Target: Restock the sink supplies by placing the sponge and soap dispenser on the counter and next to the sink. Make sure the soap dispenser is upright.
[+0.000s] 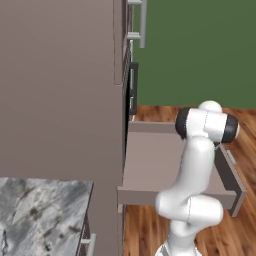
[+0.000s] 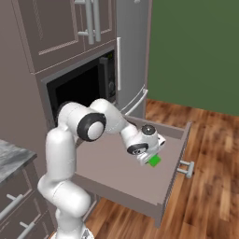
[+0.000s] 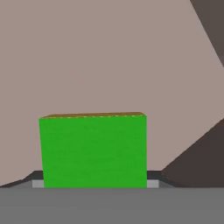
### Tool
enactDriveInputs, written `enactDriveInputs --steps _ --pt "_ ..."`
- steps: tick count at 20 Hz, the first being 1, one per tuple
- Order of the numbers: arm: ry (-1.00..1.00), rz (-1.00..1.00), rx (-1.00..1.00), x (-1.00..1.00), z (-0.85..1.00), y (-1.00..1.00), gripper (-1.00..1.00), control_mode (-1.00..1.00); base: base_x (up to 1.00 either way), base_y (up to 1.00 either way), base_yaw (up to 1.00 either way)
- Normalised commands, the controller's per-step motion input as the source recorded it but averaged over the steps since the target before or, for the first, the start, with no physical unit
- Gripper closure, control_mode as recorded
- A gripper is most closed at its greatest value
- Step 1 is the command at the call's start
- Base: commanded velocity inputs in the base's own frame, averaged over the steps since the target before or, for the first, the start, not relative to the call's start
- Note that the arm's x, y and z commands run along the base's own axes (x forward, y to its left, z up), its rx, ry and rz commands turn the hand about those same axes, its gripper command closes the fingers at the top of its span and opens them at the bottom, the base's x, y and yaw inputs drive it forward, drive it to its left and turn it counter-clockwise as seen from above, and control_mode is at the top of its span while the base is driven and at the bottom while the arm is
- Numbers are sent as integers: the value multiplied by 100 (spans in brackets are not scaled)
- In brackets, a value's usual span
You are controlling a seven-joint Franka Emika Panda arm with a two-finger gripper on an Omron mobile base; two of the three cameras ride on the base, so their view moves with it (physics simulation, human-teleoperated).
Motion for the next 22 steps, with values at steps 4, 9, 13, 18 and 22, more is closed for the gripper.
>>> enactDriveInputs --steps 4,9,13,18,22 --pt "-21 -11 -5 -37 100 14 100 -100 0 0 0" --pt "-21 -12 -3 -50 100 13 100 -100 0 0 0" --pt "-20 -12 0 -60 100 9 100 -100 0 0 0" --pt "-10 -12 1 -55 100 0 100 -100 0 0 0" --pt "-1 -13 8 -33 100 0 100 -100 0 0 0"
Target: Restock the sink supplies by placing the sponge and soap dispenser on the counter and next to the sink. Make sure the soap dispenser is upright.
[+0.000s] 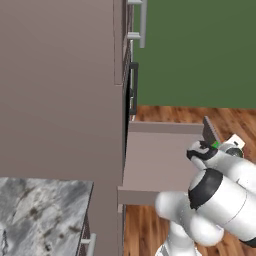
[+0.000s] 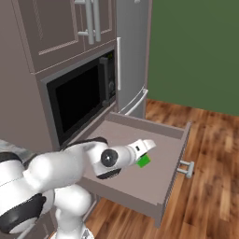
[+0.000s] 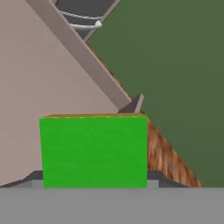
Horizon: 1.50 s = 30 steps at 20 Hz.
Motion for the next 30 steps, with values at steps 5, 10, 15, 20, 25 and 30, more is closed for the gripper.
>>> enactDriveInputs --steps 5,10,15,20,25,30 --pt "0 -11 14 -26 100 0 100 -100 0 0 0" --pt "0 -9 11 -28 100 0 100 -100 0 0 0" --pt "0 -8 10 -34 100 0 100 -100 0 0 0" --pt "-4 -8 15 -43 53 10 100 -100 0 0 0" --pt "-15 -4 19 -49 0 28 100 -100 0 0 0" --pt "-7 0 14 -33 0 24 100 -100 0 0 0"
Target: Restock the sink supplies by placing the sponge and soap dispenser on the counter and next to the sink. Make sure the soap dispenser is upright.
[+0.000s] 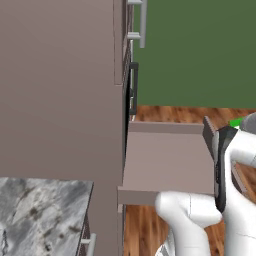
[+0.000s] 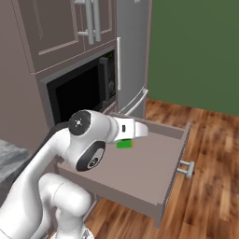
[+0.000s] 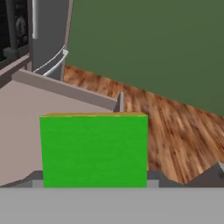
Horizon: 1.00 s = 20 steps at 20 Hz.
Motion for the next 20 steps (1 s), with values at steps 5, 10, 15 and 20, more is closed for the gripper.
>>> enactDriveInputs --steps 5,10,15,20 --pt "0 0 3 -9 0 27 100 -100 0 0 0" --pt "3 0 -1 0 0 20 100 -100 0 0 0" --pt "0 0 0 0 0 7 100 -100 0 0 0" --pt "0 -1 0 0 0 2 100 100 -21 1 -17"
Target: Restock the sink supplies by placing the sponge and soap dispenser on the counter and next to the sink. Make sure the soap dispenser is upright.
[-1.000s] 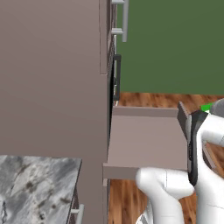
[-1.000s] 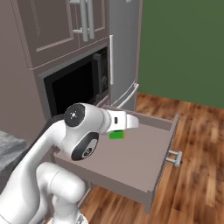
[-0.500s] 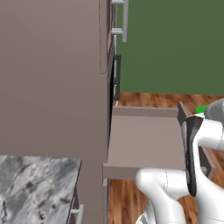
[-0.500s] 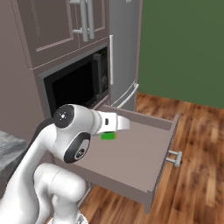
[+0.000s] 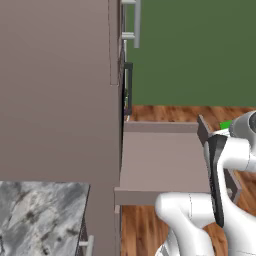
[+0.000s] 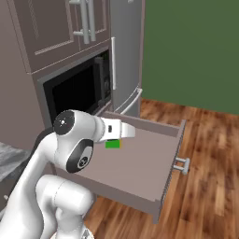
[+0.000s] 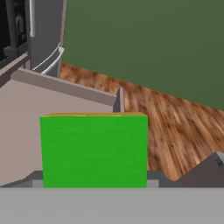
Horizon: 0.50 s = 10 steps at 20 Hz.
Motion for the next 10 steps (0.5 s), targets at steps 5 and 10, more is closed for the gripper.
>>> enactDriveInputs --steps 5,10 --pt "0 0 0 0 0 0 100 100 -56 0 -46" --pt "0 0 0 0 0 0 100 100 -52 0 -60"
